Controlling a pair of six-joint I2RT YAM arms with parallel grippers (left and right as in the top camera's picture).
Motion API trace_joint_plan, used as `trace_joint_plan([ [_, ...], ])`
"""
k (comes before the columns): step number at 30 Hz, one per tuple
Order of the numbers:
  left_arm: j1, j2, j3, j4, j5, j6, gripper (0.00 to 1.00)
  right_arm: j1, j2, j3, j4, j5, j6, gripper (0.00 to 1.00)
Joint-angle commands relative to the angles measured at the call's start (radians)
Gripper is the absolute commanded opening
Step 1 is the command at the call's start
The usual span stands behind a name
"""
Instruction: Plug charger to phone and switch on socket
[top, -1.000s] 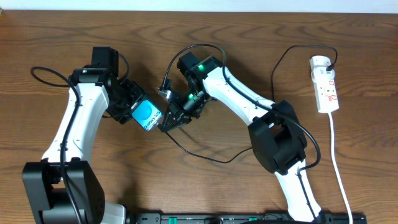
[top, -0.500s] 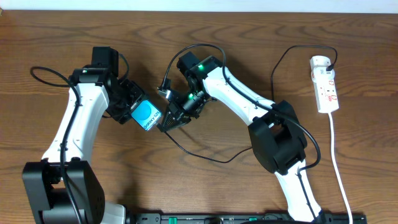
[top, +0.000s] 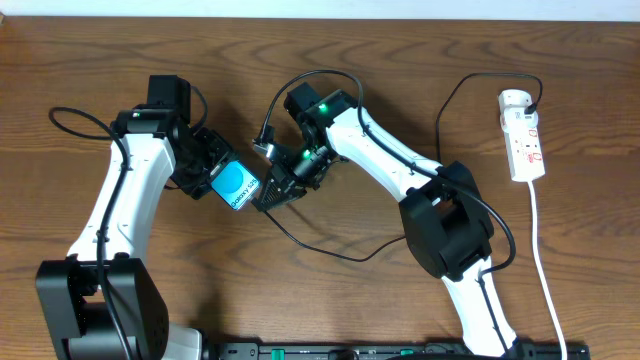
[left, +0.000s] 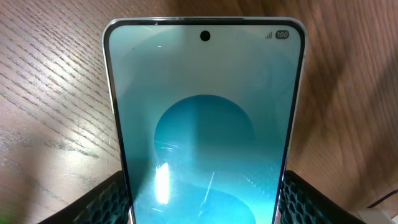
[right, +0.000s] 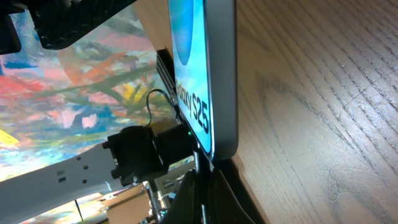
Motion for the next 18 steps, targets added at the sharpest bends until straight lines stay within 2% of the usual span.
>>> trace_joint_plan([
  [1, 0.0, -0.008, 0.013, -0.003, 0.013, -0.018, 0.07, 0.003, 0.009, -0.006, 0.006, -0.029, 0.012, 0.01],
  [18, 0.0, -0.008, 0.013, -0.003, 0.019, -0.035, 0.07, 0.005, 0.009, -0.006, 0.01, -0.003, 0.02, 0.01],
])
